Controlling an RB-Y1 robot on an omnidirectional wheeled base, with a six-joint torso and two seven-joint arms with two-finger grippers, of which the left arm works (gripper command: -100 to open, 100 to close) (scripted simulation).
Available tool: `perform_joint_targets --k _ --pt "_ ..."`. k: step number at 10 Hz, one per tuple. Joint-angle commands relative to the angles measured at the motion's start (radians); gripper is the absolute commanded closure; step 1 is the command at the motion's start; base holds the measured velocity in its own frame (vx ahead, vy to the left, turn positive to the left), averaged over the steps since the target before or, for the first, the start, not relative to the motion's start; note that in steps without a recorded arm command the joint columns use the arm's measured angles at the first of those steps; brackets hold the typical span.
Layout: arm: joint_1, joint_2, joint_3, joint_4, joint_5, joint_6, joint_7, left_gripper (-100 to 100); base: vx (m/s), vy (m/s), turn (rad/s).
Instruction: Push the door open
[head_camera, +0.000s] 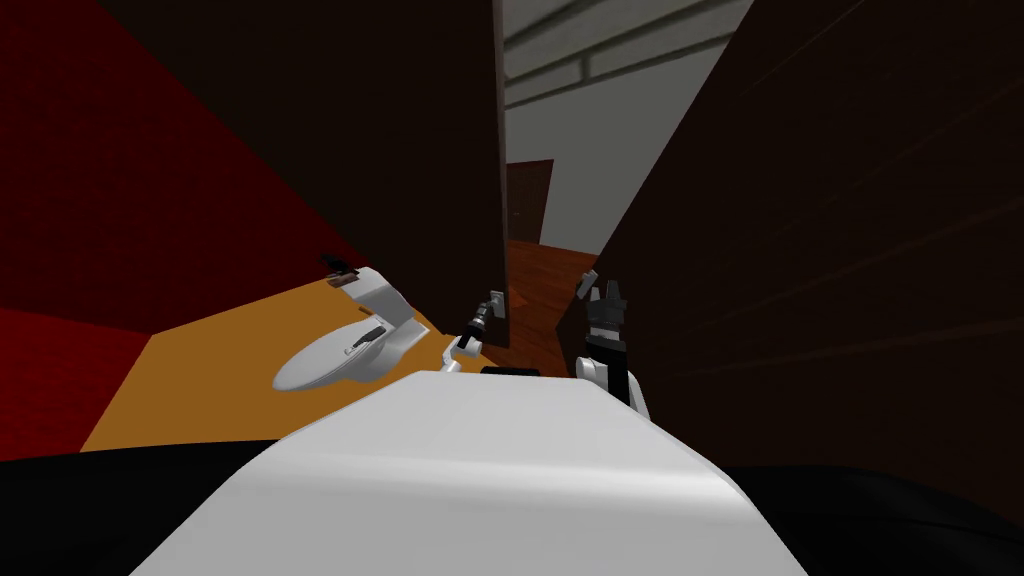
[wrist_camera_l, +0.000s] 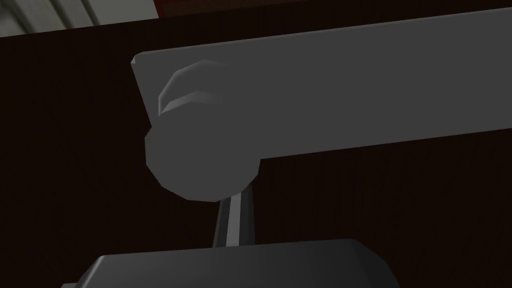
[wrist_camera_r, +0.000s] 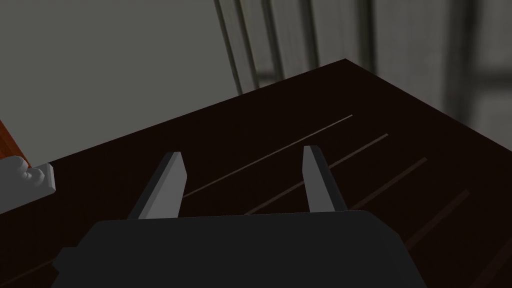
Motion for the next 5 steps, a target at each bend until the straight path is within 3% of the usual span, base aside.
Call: perform_joint_targets --k 1,5 --pt "0.006 0.001 -0.006 -0.006 0.001 0.002 0.003 -100 -0.154 0.036 -0.009" --pt "0.024 -0.009 -0.023 -0.029 0.006 0.01 0.011 -100 -0.216 0.002 0.013"
